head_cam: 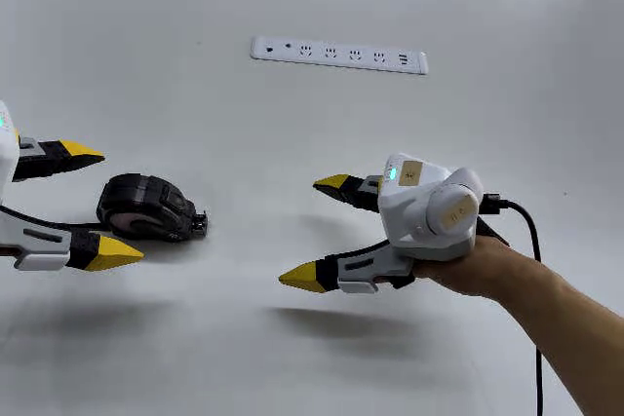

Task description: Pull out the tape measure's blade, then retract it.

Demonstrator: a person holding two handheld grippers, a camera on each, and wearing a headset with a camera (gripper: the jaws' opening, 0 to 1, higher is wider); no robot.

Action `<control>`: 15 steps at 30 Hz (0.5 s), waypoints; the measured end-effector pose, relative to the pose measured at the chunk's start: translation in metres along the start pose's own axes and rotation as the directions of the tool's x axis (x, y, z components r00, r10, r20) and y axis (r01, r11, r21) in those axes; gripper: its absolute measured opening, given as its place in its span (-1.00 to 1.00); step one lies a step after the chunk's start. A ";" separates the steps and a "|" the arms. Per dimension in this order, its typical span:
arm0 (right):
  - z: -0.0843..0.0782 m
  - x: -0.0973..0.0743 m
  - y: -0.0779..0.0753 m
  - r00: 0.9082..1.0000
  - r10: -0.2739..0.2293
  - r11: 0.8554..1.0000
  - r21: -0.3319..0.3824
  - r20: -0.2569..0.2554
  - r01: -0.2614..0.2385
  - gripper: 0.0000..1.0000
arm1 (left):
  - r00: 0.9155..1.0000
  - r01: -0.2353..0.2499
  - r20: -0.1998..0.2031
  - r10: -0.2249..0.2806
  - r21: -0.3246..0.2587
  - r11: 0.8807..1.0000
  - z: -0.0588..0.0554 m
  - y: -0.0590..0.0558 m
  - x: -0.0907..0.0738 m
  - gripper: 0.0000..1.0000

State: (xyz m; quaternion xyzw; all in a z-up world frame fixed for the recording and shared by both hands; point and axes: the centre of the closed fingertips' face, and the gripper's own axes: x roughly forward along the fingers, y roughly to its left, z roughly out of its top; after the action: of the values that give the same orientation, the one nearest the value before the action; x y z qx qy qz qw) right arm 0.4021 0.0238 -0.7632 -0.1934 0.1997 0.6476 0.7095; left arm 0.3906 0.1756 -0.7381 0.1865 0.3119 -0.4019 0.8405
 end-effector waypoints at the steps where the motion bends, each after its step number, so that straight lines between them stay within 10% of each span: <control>1: 0.000 0.002 0.000 1.000 0.006 1.000 -0.009 -0.001 -0.006 0.33 | 1.000 0.001 -0.002 -0.001 0.005 1.000 0.000 0.001 0.001 0.38; 15: 0.010 0.024 0.001 0.997 0.070 0.993 -0.098 -0.022 -0.072 -0.05 | 0.991 0.101 -0.093 -0.094 0.082 0.991 -0.010 0.000 0.010 0.05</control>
State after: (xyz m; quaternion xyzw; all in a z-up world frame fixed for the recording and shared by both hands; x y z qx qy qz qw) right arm 0.4031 0.0492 -0.7675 -0.2272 0.1807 0.6796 0.6737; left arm 0.3918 0.1755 -0.7518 0.2247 0.3402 -0.4470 0.7963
